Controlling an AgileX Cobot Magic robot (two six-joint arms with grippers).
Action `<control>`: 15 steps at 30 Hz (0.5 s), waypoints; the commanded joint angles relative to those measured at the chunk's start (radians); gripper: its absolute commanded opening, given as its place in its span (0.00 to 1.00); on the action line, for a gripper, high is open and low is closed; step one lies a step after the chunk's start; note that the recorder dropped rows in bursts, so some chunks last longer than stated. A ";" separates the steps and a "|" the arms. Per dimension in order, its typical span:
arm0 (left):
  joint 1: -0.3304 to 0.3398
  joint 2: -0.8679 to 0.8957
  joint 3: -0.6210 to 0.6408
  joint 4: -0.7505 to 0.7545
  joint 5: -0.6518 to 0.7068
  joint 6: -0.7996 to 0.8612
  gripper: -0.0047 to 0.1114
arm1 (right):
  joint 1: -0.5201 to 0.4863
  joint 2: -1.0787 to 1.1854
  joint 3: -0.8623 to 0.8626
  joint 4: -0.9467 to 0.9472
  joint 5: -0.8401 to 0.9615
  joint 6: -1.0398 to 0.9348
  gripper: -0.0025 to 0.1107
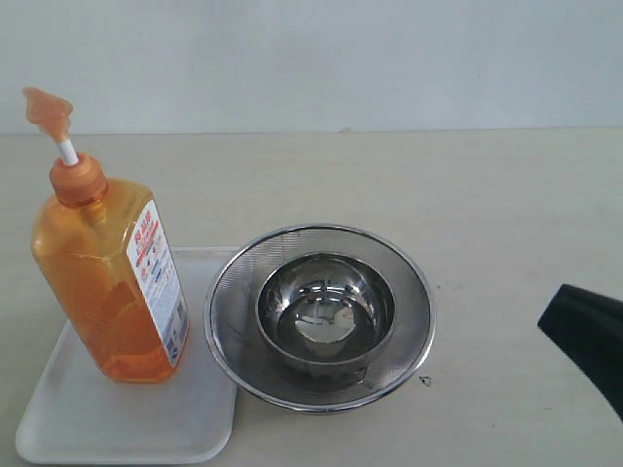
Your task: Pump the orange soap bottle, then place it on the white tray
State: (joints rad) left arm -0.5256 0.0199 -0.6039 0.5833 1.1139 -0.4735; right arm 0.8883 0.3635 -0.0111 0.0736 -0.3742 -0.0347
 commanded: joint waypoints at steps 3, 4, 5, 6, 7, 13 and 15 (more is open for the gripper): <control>-0.002 -0.005 -0.008 0.009 -0.014 0.004 0.08 | -0.001 -0.005 0.011 -0.147 0.131 0.103 0.02; -0.002 -0.005 -0.008 0.009 -0.014 0.004 0.08 | -0.001 -0.005 0.011 -0.144 0.211 0.105 0.02; -0.002 -0.005 -0.008 0.009 -0.014 0.004 0.08 | -0.001 -0.005 0.011 -0.144 0.239 0.105 0.02; -0.002 -0.005 -0.008 0.009 -0.014 0.004 0.08 | -0.001 -0.005 0.011 -0.144 0.252 0.105 0.02; -0.002 -0.005 -0.008 0.009 -0.014 0.004 0.08 | -0.001 -0.005 0.011 -0.144 0.250 0.098 0.02; -0.002 -0.005 -0.008 0.009 -0.014 0.004 0.08 | -0.350 -0.172 0.011 -0.151 0.305 0.077 0.02; -0.002 -0.005 -0.008 0.009 -0.014 0.004 0.08 | -0.469 -0.219 0.011 -0.151 0.313 0.080 0.02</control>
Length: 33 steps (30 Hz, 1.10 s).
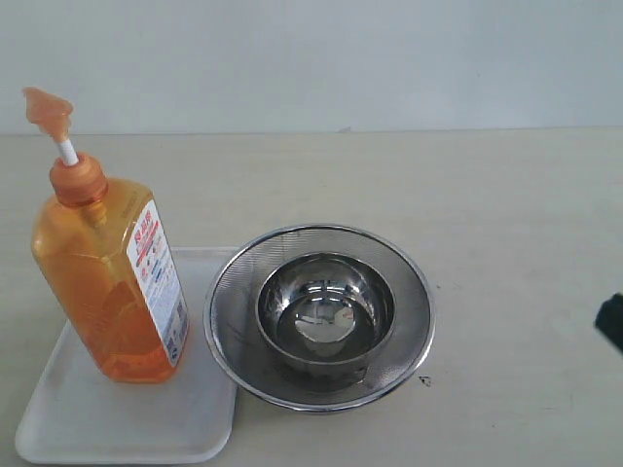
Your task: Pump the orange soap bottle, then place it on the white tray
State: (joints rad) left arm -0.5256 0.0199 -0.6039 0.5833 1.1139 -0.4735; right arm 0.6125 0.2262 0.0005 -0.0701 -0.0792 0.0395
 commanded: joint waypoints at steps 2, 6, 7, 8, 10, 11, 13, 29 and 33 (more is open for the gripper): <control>-0.002 -0.005 -0.008 0.009 -0.014 0.004 0.08 | -0.344 -0.119 0.000 -0.008 0.023 0.033 0.02; -0.002 -0.005 -0.008 0.009 -0.014 0.004 0.08 | -0.485 -0.121 0.000 0.007 0.128 0.033 0.02; -0.002 -0.005 -0.008 0.009 -0.014 0.004 0.08 | -0.487 -0.121 0.000 0.007 0.147 0.033 0.02; -0.002 -0.005 -0.008 0.009 -0.014 0.004 0.08 | -0.487 -0.127 0.000 0.007 0.188 0.031 0.02; -0.002 -0.005 -0.008 0.009 -0.014 0.004 0.08 | -0.487 -0.162 0.000 0.007 0.234 0.031 0.02; -0.002 -0.005 -0.008 0.009 -0.014 0.004 0.08 | -0.487 -0.208 0.000 0.007 0.269 0.029 0.02; -0.002 -0.005 -0.008 0.009 -0.014 0.004 0.08 | -0.487 -0.226 0.000 0.007 0.309 0.029 0.02; -0.002 -0.005 -0.008 0.009 -0.014 0.004 0.08 | -0.487 -0.226 0.000 0.076 0.402 -0.091 0.02; -0.002 -0.005 -0.008 0.009 -0.014 0.004 0.08 | -0.487 -0.226 0.000 0.094 0.404 -0.093 0.02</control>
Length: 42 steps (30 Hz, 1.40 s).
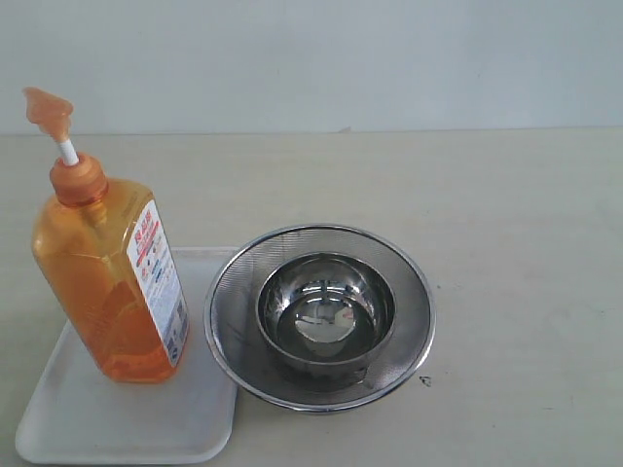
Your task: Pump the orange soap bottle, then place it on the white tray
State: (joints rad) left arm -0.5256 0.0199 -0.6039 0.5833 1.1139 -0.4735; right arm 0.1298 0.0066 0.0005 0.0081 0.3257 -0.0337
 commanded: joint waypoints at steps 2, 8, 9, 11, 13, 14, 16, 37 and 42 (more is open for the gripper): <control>-0.002 -0.005 -0.008 0.009 -0.014 0.004 0.08 | -0.005 -0.007 0.000 0.015 0.015 -0.017 0.02; -0.002 -0.005 -0.008 0.009 -0.014 0.004 0.08 | -0.005 -0.007 0.000 0.015 0.019 -0.017 0.02; -0.002 -0.005 -0.008 0.009 -0.014 0.004 0.08 | -0.010 -0.007 0.000 0.015 0.021 -0.019 0.02; -0.002 -0.005 -0.008 0.009 -0.014 0.004 0.08 | -0.035 -0.007 0.000 0.015 0.021 -0.019 0.02; -0.002 -0.005 -0.008 0.011 -0.014 0.004 0.08 | -0.052 -0.007 0.000 0.015 0.021 -0.019 0.02; -0.002 -0.005 -0.008 0.011 -0.014 0.004 0.08 | -0.059 -0.007 0.000 0.015 0.021 -0.019 0.02; -0.002 -0.005 -0.008 0.011 -0.014 0.004 0.08 | -0.066 -0.007 0.000 0.015 0.023 -0.017 0.02; -0.002 -0.005 -0.008 0.011 -0.014 0.004 0.08 | -0.079 -0.007 0.000 0.012 0.023 -0.017 0.02; -0.002 -0.005 -0.008 0.011 -0.014 0.004 0.08 | -0.079 -0.007 0.000 0.012 0.023 -0.017 0.02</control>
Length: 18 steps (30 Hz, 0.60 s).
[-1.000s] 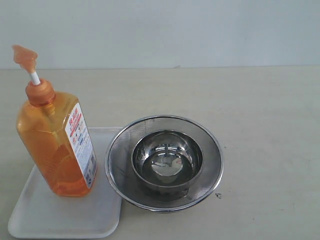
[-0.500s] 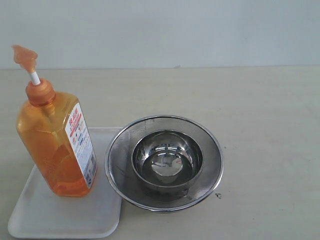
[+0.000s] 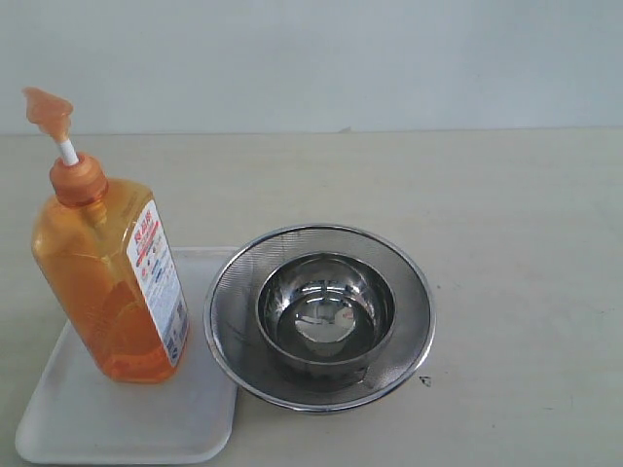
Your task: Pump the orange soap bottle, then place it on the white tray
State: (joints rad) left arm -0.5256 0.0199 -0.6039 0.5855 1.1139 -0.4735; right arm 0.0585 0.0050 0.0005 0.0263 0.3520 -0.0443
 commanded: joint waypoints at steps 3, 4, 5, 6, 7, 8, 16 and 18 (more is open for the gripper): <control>-0.002 -0.005 -0.008 0.009 -0.014 0.004 0.08 | -0.007 -0.005 0.000 -0.007 -0.003 -0.006 0.02; -0.002 -0.005 -0.008 0.009 -0.014 0.004 0.08 | -0.007 -0.005 0.000 -0.007 -0.003 -0.006 0.02; -0.002 -0.005 -0.008 0.009 -0.014 0.004 0.08 | -0.007 -0.005 0.000 -0.007 -0.003 -0.006 0.02; -0.002 -0.005 -0.008 0.009 -0.014 0.004 0.08 | -0.007 -0.005 0.000 -0.007 -0.003 -0.006 0.02; -0.002 -0.005 -0.008 0.009 -0.014 0.004 0.08 | -0.007 -0.005 0.000 -0.007 -0.003 -0.006 0.02; -0.002 -0.005 -0.008 0.009 -0.014 0.004 0.08 | -0.007 -0.005 0.000 -0.007 -0.003 -0.006 0.02; -0.002 -0.005 -0.006 0.017 -0.284 -0.133 0.08 | -0.007 -0.005 0.000 -0.007 -0.003 -0.006 0.02; 0.003 -0.005 0.014 0.013 -0.472 -0.158 0.08 | -0.007 -0.005 0.000 -0.007 -0.003 -0.006 0.02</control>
State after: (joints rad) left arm -0.5256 0.0199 -0.6039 0.6043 0.8703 -0.5772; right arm 0.0585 0.0050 0.0005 0.0263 0.3520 -0.0443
